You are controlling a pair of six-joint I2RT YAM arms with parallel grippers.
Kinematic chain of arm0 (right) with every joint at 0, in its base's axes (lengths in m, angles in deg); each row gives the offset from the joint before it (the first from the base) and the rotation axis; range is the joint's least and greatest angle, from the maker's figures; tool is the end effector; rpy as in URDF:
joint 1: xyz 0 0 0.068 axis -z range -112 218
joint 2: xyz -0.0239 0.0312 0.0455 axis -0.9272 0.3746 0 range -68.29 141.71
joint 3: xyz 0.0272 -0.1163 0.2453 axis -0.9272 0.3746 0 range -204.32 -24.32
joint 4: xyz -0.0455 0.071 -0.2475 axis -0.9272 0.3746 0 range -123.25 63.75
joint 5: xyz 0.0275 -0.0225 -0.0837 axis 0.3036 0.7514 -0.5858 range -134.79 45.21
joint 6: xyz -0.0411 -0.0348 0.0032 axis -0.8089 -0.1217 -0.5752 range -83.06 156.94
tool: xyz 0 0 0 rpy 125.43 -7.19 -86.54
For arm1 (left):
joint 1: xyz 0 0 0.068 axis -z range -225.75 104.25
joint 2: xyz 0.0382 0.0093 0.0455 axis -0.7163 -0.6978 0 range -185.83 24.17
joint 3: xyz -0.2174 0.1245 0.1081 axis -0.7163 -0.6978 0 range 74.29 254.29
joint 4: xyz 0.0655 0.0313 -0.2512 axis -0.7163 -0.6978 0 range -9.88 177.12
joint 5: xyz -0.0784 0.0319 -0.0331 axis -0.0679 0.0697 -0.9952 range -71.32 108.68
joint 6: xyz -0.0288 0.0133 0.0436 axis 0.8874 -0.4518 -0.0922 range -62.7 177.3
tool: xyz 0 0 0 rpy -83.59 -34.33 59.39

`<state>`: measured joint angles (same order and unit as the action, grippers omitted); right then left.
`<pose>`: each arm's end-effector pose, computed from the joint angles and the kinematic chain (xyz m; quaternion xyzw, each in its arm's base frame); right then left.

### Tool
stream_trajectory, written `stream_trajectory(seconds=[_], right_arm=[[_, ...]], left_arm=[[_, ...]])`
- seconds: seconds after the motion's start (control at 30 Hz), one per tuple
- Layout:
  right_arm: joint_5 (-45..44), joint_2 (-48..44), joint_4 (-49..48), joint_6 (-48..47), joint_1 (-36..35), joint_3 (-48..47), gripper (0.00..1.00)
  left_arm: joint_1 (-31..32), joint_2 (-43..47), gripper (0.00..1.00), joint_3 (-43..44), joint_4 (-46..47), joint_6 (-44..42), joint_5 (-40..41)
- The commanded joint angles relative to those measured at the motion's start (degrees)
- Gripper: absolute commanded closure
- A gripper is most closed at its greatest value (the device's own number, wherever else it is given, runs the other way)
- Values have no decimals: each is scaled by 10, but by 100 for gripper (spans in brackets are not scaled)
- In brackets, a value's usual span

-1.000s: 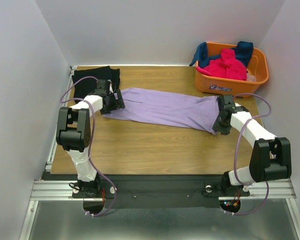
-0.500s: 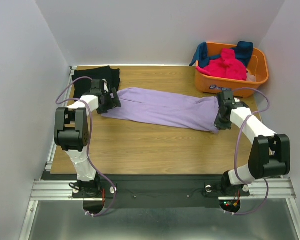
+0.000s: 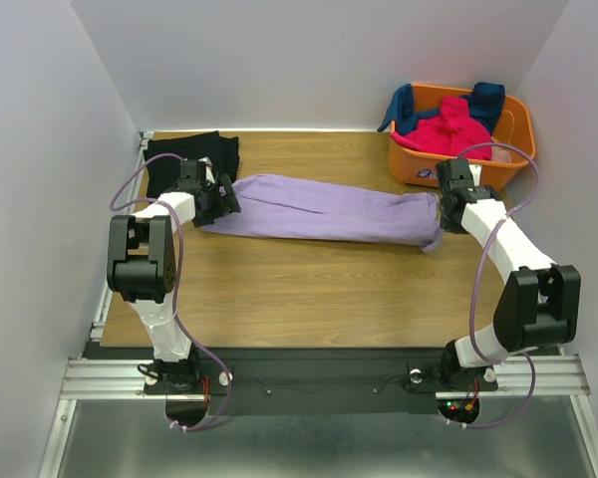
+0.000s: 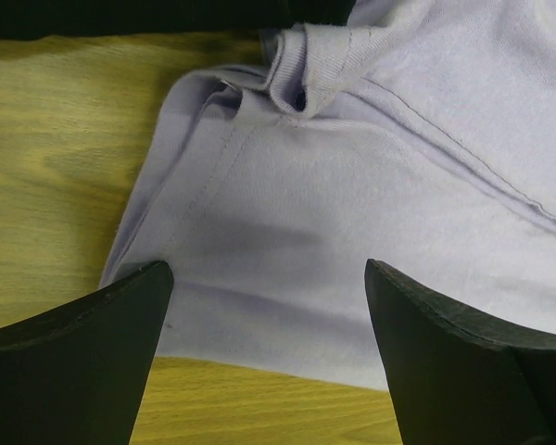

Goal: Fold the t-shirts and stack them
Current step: Fold the tshirt

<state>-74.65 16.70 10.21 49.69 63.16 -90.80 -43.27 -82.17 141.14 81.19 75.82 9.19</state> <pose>0.2981 0.0073 0.2630 0.1269 0.9309 -0.2113 0.2695 0.3974 -0.0232 0.1796 -0.0976 0.9175 -0.1442 0.3576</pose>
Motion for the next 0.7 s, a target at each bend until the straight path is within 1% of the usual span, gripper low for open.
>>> stream_trajectory(seconds=[0.0,0.03,0.1,0.13,0.23,0.27,0.33,0.37,0.4,0.47,0.53,0.63,0.67], right_arm=[[-97,-17,9,-26,4,6,79],[-103,-18,13,-15,4,9,68],[-112,-23,20,-1,7,14,58],[-112,-25,28,7,9,15,50],[-102,-31,43,30,9,17,41],[-91,-33,45,34,9,18,40],[-1,-47,48,39,8,23,39],[76,-54,44,51,7,30,39],[102,-66,33,63,5,51,38],[141,-76,22,89,-7,78,37],[146,-63,19,89,-23,73,36],[171,-41,18,92,-40,71,35],[170,-29,18,101,-53,74,35]], left_arm=[[-12,-18,2,-27,-38,-12,19],[-12,-18,2,-27,-39,-14,19],[-12,-14,2,-25,-43,-16,23],[-12,-11,2,-24,-45,-18,26],[-12,3,2,-19,-56,-20,33],[-12,6,2,-16,-58,-20,33],[-11,19,1,-5,-64,-16,33],[-11,24,2,-1,-65,-10,31],[-10,29,2,13,-70,-7,29],[-1,32,2,29,-75,4,26],[13,36,2,57,-82,8,29],[54,27,2,101,-95,5,42],[78,23,2,114,-101,3,51]])
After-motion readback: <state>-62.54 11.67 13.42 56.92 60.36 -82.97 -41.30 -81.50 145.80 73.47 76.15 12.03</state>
